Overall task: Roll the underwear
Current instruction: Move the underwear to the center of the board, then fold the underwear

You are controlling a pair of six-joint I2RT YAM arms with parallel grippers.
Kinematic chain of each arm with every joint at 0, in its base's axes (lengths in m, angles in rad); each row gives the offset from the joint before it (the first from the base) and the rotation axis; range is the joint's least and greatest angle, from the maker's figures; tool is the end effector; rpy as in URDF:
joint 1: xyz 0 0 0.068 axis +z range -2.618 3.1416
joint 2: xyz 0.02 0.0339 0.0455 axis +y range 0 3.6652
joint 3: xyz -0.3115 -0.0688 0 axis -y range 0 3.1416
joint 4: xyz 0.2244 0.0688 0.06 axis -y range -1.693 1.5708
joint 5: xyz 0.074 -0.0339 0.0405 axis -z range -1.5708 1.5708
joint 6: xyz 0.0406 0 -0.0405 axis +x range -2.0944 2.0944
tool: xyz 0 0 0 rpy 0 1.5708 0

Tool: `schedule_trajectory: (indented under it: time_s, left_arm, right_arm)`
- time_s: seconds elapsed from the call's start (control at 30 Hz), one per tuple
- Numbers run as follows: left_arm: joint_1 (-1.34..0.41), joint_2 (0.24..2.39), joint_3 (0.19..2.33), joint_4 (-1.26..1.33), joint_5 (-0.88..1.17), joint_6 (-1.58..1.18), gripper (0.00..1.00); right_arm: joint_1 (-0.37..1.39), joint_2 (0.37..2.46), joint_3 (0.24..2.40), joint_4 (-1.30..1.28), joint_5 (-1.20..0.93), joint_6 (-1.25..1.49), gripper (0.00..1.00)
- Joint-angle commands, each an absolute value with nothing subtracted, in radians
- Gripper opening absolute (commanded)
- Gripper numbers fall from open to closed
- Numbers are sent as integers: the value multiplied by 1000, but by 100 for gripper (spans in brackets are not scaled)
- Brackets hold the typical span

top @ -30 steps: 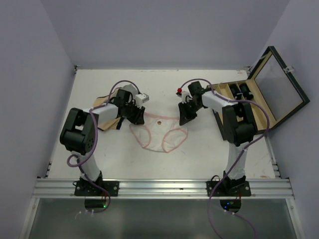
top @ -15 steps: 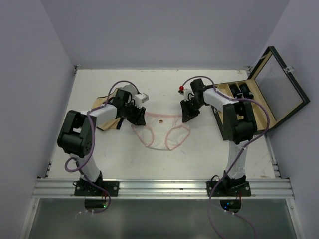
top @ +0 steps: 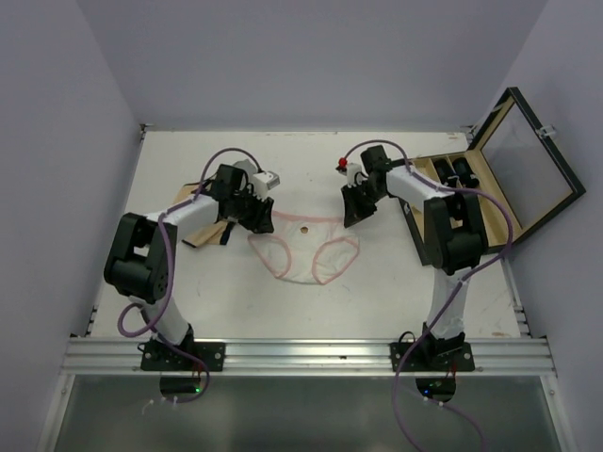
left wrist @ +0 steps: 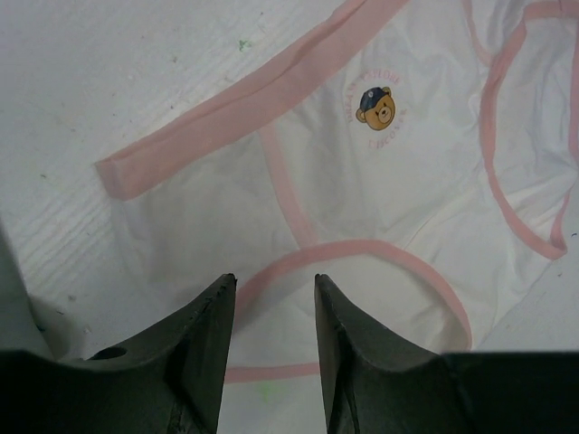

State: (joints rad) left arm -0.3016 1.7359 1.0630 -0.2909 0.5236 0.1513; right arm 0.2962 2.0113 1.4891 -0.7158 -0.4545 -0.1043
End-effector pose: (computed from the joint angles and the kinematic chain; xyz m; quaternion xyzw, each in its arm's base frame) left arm 0.3247 -0.1223 0.2382 0.2823 0.8809 -0.2680 0.2693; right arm 0.3901 0.1377 0.2309 -0.2277 0.9342 0.2366 0.1393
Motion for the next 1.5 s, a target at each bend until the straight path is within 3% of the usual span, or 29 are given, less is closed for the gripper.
schedule_trajectory:
  time_s: [0.0, 0.17, 0.37, 0.4, 0.43, 0.47, 0.6, 0.73, 0.8, 0.97, 1.23, 1.47]
  left_arm:
    - [-304, 1782, 1077, -313, 529, 129, 43]
    - [-308, 1864, 1127, -328, 508, 143, 42]
    - [-324, 2069, 1371, -385, 512, 190, 41]
    - [-334, 2124, 1450, -399, 523, 215, 41]
    - [-340, 2149, 1492, -414, 556, 227, 42]
    - [-353, 2184, 1527, -435, 589, 239, 44]
    - [-362, 2172, 1620, -428, 689, 250, 49]
    - [-362, 2029, 1577, -449, 666, 288, 50]
    - [-361, 1874, 1396, -451, 682, 288, 50]
    - [-360, 1761, 1211, -466, 759, 273, 49]
    - [-345, 1825, 1066, -471, 808, 275, 45]
    - [-321, 1940, 1152, -508, 784, 317, 45]
  right_arm:
    - [298, 2011, 1408, -675, -468, -97, 1]
    - [301, 1913, 1191, -589, -463, -48, 0]
    - [375, 1720, 994, -552, -573, 46, 0]
    - [396, 1686, 985, -552, -637, 49, 2]
    - [412, 1624, 979, -554, -667, 64, 15]
    - [435, 1588, 983, -549, -698, 77, 20]
    - [433, 1499, 1070, -525, -735, 149, 26]
    - [402, 1558, 1166, -518, -637, 109, 24]
    - [397, 1685, 1181, -509, -640, 45, 15]
    - [397, 1756, 1118, -459, -669, 37, 11]
    - [397, 1809, 958, -399, -733, 98, 6]
    - [472, 1570, 822, -302, -931, 190, 19]
